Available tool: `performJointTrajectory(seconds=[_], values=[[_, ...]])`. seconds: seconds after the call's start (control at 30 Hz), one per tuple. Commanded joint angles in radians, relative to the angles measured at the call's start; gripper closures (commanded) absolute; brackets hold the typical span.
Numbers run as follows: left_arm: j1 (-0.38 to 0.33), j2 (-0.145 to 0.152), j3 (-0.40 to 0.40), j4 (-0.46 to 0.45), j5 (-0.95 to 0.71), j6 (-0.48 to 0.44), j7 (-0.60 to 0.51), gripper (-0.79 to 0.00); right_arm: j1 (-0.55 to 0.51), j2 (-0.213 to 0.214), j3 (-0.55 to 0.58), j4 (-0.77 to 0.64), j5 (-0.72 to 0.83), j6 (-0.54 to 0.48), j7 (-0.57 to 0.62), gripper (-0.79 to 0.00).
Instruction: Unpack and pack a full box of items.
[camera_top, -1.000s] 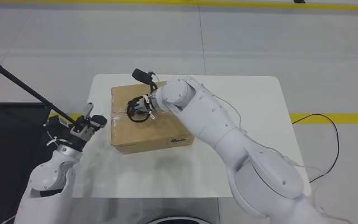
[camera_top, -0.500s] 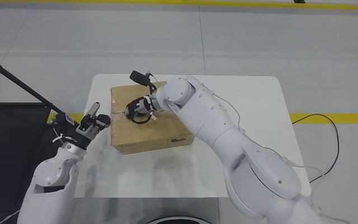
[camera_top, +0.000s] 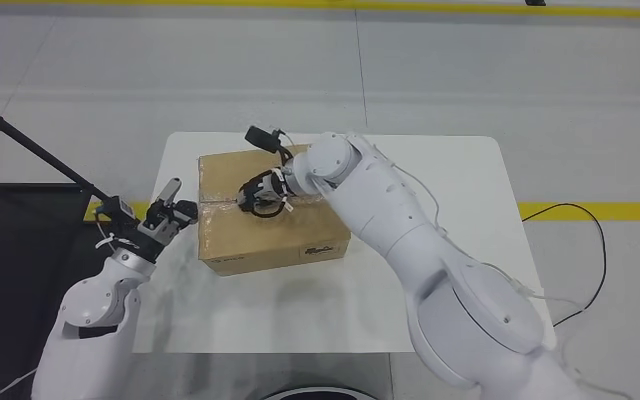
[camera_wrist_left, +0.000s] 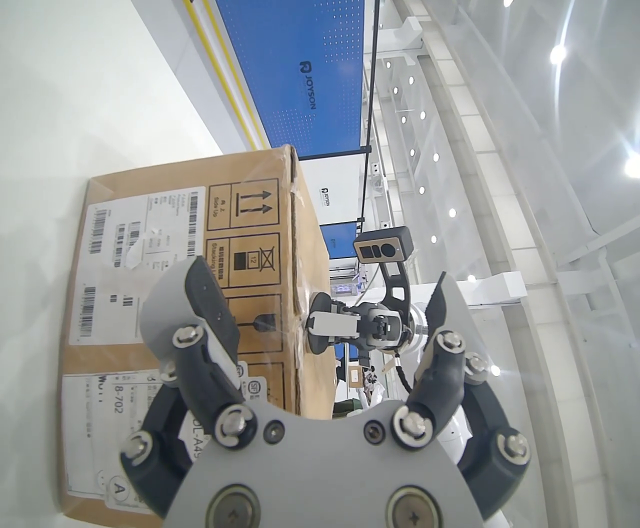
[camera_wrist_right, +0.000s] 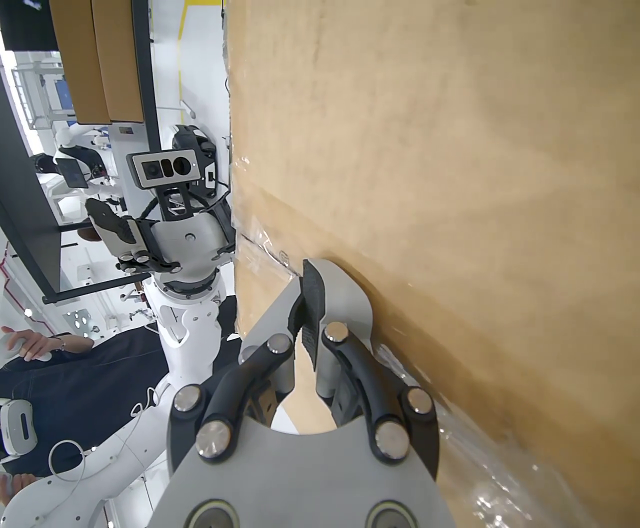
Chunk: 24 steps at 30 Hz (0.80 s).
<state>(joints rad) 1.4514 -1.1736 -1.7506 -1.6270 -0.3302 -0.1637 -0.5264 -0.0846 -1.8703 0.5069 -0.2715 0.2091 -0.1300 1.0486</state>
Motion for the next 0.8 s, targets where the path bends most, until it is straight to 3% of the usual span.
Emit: performJointTrajectory(seconds=[0.0, 0.53, 0.77], values=[[-0.003, 0.000, 0.002, 0.002, 0.001, 0.003, 0.001, -0.785, -0.001, 0.006, 0.006, 0.001, -0.005, -0.002, 0.005, 0.000], [-0.013, 0.003, 0.022, -0.009, 0.009, 0.011, 0.007, -0.785, -0.031, 0.073, 0.066, -0.087, -0.054, 0.001, 0.021, 0.000], [-0.012, 0.005, 0.025, -0.013, 0.010, 0.010, 0.009, -0.785, -0.052, 0.113, 0.092, -0.172, -0.109, 0.052, 0.016, 0.000]])
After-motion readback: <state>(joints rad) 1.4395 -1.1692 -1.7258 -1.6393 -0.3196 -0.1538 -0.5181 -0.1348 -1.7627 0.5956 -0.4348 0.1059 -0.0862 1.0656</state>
